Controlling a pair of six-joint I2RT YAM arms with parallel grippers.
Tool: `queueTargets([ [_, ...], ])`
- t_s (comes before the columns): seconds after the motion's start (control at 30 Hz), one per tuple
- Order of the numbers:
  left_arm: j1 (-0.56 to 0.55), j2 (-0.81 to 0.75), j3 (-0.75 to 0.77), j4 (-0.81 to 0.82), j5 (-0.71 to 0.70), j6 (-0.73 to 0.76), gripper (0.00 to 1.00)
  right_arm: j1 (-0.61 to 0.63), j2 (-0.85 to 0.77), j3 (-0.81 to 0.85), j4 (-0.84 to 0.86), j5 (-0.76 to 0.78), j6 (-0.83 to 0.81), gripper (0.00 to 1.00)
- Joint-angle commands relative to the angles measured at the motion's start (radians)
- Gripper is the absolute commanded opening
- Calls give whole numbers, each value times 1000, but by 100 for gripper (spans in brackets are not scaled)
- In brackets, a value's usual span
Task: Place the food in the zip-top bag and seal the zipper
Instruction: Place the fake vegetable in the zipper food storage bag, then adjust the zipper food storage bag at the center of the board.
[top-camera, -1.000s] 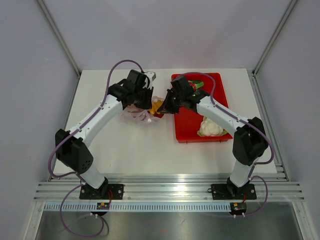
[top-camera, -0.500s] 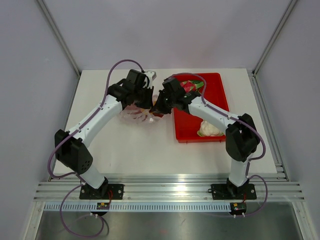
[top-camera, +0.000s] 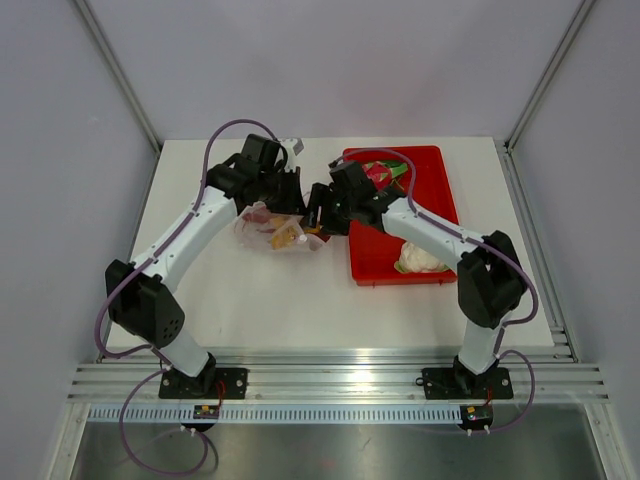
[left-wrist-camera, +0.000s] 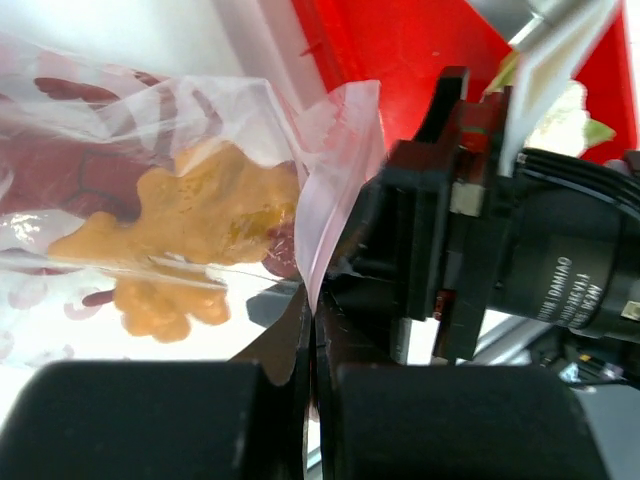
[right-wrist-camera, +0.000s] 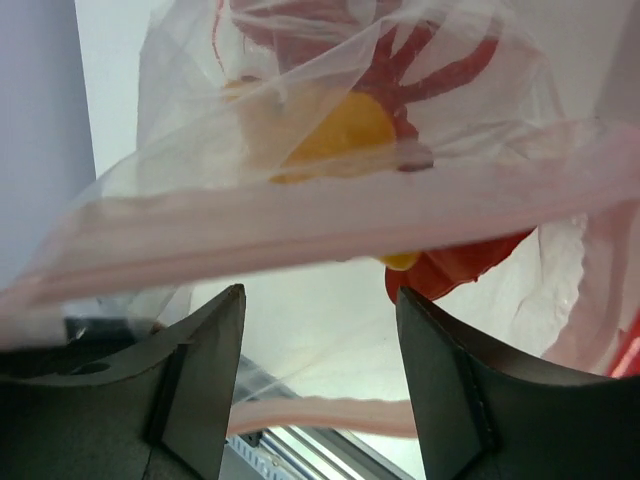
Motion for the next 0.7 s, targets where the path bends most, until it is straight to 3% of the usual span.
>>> queueTargets([
  [0.0, 15, -29, 38, 100, 63, -29, 0, 20, -165, -15, -11, -3, -61, 69],
  [0.33, 30, -47, 39, 100, 71, -34, 0, -41, -357, -266, 34, 201, 60, 67],
  [0.47, 30, -50, 48, 100, 76, -35, 0, -48, -295, -265, -3, 210, 70, 72],
  [0.67, 35, -61, 51, 94, 80, -34, 0, -51, -187, -234, 20, 175, 68, 68],
])
